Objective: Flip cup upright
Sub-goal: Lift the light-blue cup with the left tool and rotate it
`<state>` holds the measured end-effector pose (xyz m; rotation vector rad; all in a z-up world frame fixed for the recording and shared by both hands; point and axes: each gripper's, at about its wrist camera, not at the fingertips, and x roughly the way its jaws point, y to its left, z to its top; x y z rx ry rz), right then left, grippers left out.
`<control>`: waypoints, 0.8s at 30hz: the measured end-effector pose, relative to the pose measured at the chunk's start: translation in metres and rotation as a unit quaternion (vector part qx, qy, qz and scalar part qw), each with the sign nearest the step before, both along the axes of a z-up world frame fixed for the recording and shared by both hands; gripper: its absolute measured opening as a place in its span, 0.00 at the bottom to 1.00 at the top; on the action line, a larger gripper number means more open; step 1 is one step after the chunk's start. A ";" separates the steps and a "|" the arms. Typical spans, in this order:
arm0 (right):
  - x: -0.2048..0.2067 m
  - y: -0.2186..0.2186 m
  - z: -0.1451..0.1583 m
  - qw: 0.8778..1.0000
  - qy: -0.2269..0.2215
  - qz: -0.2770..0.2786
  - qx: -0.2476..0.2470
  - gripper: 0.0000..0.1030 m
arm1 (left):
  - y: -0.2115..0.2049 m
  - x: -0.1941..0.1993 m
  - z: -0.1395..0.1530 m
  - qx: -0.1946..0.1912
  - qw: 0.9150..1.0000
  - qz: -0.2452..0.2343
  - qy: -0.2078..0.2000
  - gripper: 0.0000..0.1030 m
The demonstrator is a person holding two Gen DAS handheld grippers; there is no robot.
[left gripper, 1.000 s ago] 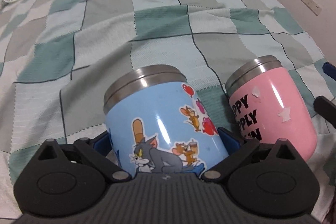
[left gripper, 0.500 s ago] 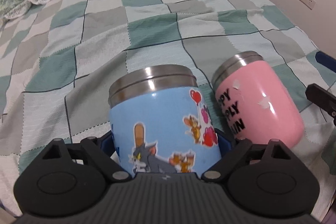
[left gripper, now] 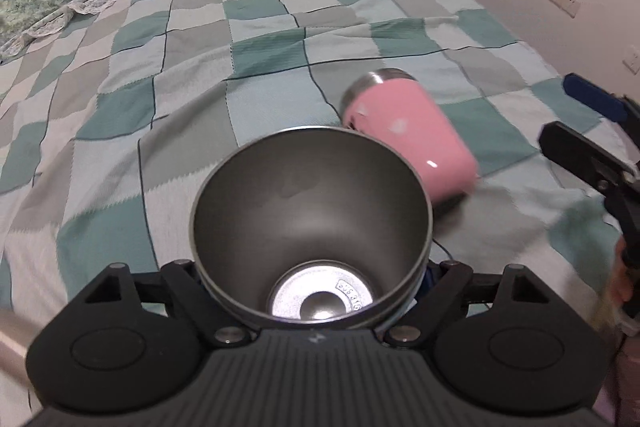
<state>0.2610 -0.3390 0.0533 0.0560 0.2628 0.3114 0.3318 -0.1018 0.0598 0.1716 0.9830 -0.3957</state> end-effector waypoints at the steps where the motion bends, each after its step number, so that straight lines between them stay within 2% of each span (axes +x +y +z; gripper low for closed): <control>1: -0.007 0.002 0.003 1.000 -0.004 0.003 0.004 1.00 | 0.002 -0.009 0.005 -0.001 1.000 0.001 -0.003 0.83; 6: -0.042 0.012 0.012 0.999 -0.013 0.024 0.018 1.00 | 0.012 -0.058 0.028 0.004 1.000 -0.003 -0.007 0.83; 10: -0.064 0.021 0.014 0.999 -0.011 0.039 0.019 1.00 | 0.023 -0.089 0.030 0.024 1.000 -0.001 0.012 0.83; 14: -0.085 0.027 0.013 0.999 -0.008 0.049 0.019 1.00 | 0.028 -0.101 0.015 0.032 0.998 0.003 0.046 0.84; 18: -0.101 0.026 0.005 0.999 0.005 0.049 0.011 1.00 | 0.024 -0.092 -0.020 0.031 0.995 0.013 0.089 0.84; 21: -0.110 0.021 -0.003 0.999 0.021 0.041 0.003 1.00 | 0.019 -0.084 -0.023 0.011 0.998 0.027 0.052 0.83; 24: -0.115 0.016 -0.012 0.999 0.038 0.031 -0.003 1.00 | 0.017 -0.074 -0.031 -0.013 0.998 0.055 0.039 0.83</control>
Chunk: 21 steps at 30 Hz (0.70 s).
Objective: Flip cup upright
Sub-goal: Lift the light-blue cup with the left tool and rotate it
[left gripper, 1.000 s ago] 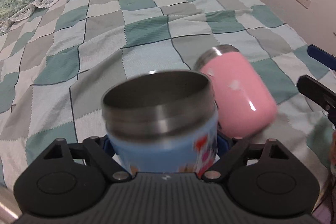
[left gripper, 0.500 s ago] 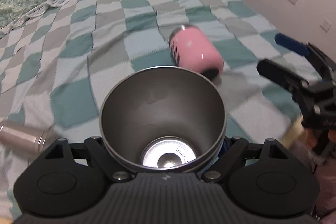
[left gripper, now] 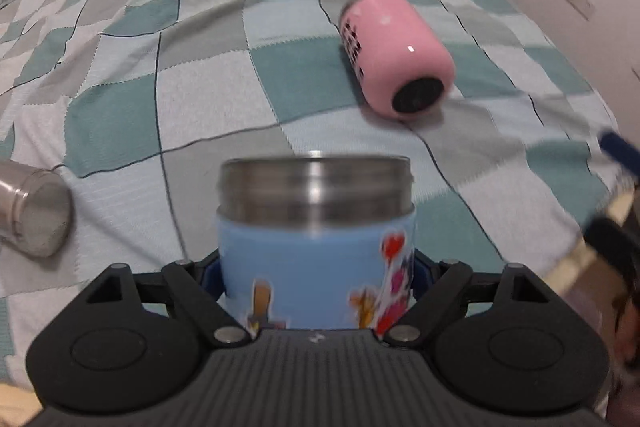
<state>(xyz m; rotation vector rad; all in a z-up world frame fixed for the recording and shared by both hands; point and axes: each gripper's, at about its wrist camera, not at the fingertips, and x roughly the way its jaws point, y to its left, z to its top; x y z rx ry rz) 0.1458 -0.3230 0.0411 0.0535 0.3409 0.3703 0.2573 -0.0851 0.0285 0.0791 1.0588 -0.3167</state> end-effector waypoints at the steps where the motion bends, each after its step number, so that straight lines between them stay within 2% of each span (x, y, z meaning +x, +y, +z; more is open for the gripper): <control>1: -0.002 -0.002 -0.002 1.000 0.003 -0.004 -0.002 1.00 | -0.002 0.002 -0.002 0.000 1.000 0.006 -0.006 0.83; 3: -0.006 -0.005 -0.005 1.000 0.007 -0.009 -0.006 1.00 | -0.002 0.001 -0.004 -0.002 1.000 0.016 -0.017 0.84; 6: -0.010 -0.006 -0.006 1.000 0.011 -0.013 -0.012 1.00 | 0.000 -0.008 -0.002 -0.005 0.999 0.027 -0.042 1.00; 9: -0.011 -0.003 -0.006 1.000 0.013 -0.013 -0.015 1.00 | 0.004 -0.020 0.011 0.011 0.995 0.030 -0.093 1.00; 14: -0.015 0.012 0.000 1.000 0.008 -0.003 -0.023 1.00 | 0.020 -0.048 0.038 0.002 0.987 0.020 -0.162 1.00; 21: -0.021 0.043 0.010 0.999 0.008 0.007 -0.045 1.00 | 0.054 -0.081 0.056 -0.021 0.976 0.028 -0.215 1.00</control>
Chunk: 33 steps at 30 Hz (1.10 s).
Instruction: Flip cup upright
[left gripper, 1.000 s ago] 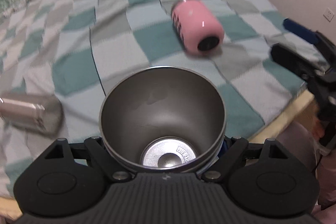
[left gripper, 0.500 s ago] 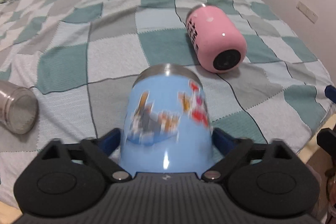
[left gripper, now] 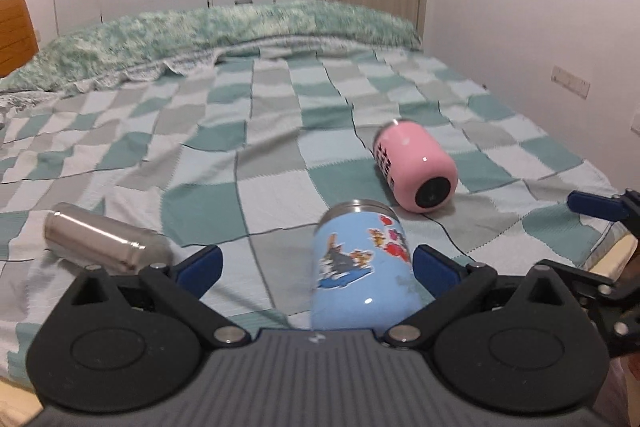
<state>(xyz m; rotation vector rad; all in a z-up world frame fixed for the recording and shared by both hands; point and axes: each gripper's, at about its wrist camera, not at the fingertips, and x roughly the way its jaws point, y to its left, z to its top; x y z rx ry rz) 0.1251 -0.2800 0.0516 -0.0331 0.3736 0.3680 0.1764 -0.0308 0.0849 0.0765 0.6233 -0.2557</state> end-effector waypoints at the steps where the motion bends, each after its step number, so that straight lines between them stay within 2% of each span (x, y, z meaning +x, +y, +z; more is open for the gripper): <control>1: 0.000 0.005 0.001 1.000 0.001 -0.001 -0.005 1.00 | 0.005 -0.004 0.000 0.000 1.000 -0.001 -0.006 1.00; 7: 0.009 0.037 0.003 0.999 0.029 -0.008 -0.021 1.00 | 0.039 -0.022 -0.004 0.008 0.999 0.005 -0.034 1.00; 14: 0.040 0.072 0.008 0.995 0.101 0.001 0.002 1.00 | 0.073 -0.029 -0.015 0.009 0.999 0.015 -0.051 1.00; 19: 0.068 0.094 0.010 0.988 0.153 -0.014 0.012 1.00 | 0.095 -0.025 -0.028 -0.001 0.999 0.024 -0.049 1.00; 23: 0.093 0.105 0.003 0.977 0.208 -0.024 0.026 1.00 | 0.108 -0.020 -0.034 -0.009 0.998 0.031 -0.047 1.00; 28: 0.122 0.117 -0.008 0.963 0.267 -0.043 0.018 1.00 | 0.116 -0.016 -0.040 -0.020 0.998 0.033 -0.046 1.00; 33: 0.146 0.120 -0.024 0.940 0.336 -0.047 0.035 1.00 | 0.118 -0.012 -0.046 -0.021 0.998 0.039 -0.039 1.00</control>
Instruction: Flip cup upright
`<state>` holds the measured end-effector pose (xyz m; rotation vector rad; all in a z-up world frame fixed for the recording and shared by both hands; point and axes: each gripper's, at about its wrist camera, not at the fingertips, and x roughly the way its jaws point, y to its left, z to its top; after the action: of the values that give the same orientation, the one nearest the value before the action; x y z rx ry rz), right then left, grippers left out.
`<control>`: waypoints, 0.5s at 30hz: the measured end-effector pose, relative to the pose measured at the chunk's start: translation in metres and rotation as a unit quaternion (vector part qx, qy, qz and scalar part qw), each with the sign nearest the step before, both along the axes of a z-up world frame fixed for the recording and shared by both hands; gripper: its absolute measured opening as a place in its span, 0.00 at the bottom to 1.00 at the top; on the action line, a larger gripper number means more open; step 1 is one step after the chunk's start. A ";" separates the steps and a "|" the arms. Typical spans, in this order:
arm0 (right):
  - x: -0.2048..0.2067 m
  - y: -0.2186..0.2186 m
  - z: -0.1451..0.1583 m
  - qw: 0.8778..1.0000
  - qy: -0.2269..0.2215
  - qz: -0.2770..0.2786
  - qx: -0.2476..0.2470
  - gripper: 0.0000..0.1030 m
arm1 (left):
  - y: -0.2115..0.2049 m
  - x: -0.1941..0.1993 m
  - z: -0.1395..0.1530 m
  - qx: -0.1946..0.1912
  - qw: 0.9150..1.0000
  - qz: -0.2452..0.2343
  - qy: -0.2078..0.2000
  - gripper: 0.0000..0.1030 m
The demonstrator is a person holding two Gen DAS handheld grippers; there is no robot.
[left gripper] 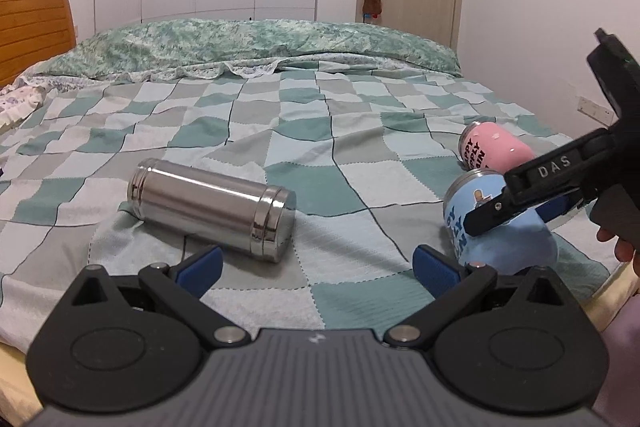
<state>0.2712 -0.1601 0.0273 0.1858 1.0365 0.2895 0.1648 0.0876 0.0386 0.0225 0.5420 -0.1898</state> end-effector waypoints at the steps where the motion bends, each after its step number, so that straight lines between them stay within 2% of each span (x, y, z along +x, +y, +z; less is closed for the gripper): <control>1: 0.003 0.000 -0.002 1.000 0.009 -0.003 0.004 1.00 | 0.000 0.001 -0.001 0.000 1.000 0.000 0.000 1.00; 6: 0.018 -0.005 -0.005 0.999 0.025 -0.028 0.019 0.99 | 0.000 0.001 -0.002 0.000 1.000 0.000 0.001 1.00; 10: 0.026 -0.011 -0.012 0.996 0.060 -0.047 0.055 0.90 | 0.000 0.005 -0.005 0.000 1.000 0.004 0.002 1.00; 15: 0.033 -0.015 -0.023 0.991 0.075 -0.067 0.087 0.87 | 0.001 0.005 -0.004 -0.005 1.000 0.008 0.000 1.00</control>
<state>0.3039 -0.1746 0.0042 0.4388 1.1416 0.2458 0.1695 0.0890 0.0341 0.0092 0.5408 -0.1771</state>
